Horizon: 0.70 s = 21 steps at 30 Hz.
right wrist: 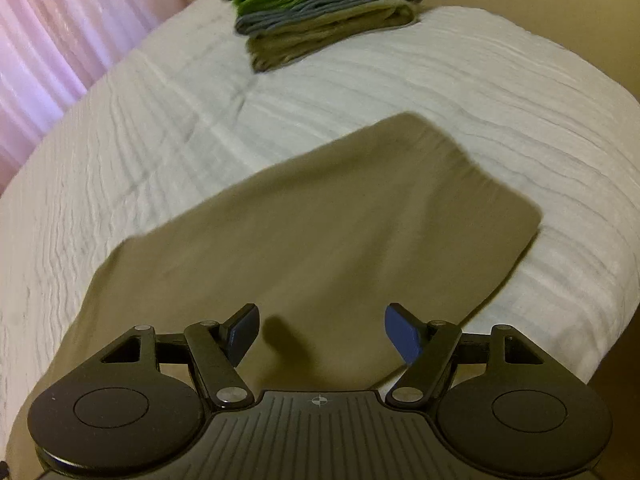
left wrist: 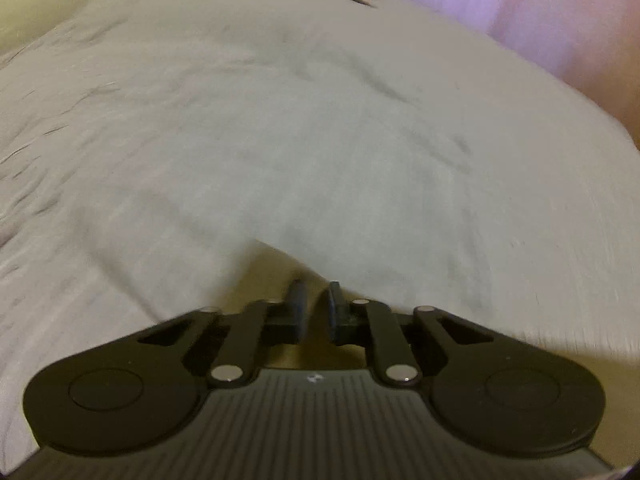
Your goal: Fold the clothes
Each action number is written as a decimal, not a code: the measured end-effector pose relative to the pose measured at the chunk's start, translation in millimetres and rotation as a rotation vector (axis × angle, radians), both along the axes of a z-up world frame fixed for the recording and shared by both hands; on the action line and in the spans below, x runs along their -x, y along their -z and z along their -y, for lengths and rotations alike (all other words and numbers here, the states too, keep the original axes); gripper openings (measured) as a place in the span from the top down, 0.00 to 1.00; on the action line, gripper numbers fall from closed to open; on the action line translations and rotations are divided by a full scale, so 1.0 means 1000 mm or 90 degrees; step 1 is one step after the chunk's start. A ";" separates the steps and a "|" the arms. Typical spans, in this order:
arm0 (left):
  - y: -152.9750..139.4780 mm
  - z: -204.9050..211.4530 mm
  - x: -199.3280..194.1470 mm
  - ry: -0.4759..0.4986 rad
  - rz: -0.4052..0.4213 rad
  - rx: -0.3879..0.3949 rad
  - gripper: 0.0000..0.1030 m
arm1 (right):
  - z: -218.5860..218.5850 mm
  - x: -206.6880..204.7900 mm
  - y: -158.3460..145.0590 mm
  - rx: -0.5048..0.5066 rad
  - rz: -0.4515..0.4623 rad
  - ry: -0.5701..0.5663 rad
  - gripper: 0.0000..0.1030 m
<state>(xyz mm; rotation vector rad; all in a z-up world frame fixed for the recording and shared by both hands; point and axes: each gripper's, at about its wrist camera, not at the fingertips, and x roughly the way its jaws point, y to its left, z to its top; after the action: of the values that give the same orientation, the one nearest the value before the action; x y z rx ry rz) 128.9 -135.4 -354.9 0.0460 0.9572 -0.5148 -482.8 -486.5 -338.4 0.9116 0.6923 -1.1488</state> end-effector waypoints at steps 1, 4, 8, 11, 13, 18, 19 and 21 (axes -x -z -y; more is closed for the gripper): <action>-0.004 -0.010 -0.007 -0.034 0.010 -0.004 0.91 | -0.006 -0.006 -0.003 0.003 -0.004 -0.008 0.30; -0.019 -0.030 -0.008 -0.045 0.033 -0.029 0.88 | -0.027 -0.024 -0.011 0.021 -0.029 -0.059 0.30; -0.029 -0.033 0.031 0.122 0.059 -0.037 0.87 | -0.058 -0.049 -0.012 0.050 -0.070 -0.137 0.30; -0.004 -0.035 0.044 0.129 0.015 -0.081 0.86 | -0.075 -0.067 0.005 0.062 -0.109 -0.213 0.30; 0.008 -0.047 0.047 0.099 -0.006 -0.103 0.90 | -0.083 -0.072 0.020 0.053 -0.146 -0.250 0.29; -0.014 -0.060 0.059 0.081 -0.034 -0.178 0.90 | -0.095 -0.064 0.017 -0.023 -0.180 -0.234 0.29; -0.020 -0.061 0.062 0.082 -0.048 -0.190 0.90 | -0.099 -0.063 0.013 -0.036 -0.185 -0.231 0.29; -0.034 -0.057 0.077 0.090 -0.069 -0.205 0.87 | -0.112 -0.062 0.002 -0.057 -0.186 -0.239 0.29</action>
<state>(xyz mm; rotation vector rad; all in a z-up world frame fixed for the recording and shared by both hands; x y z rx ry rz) 52.1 -78.6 -321.2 0.3808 1.1410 -0.4923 -420.4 -374.6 -340.7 0.6559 1.1094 -0.9256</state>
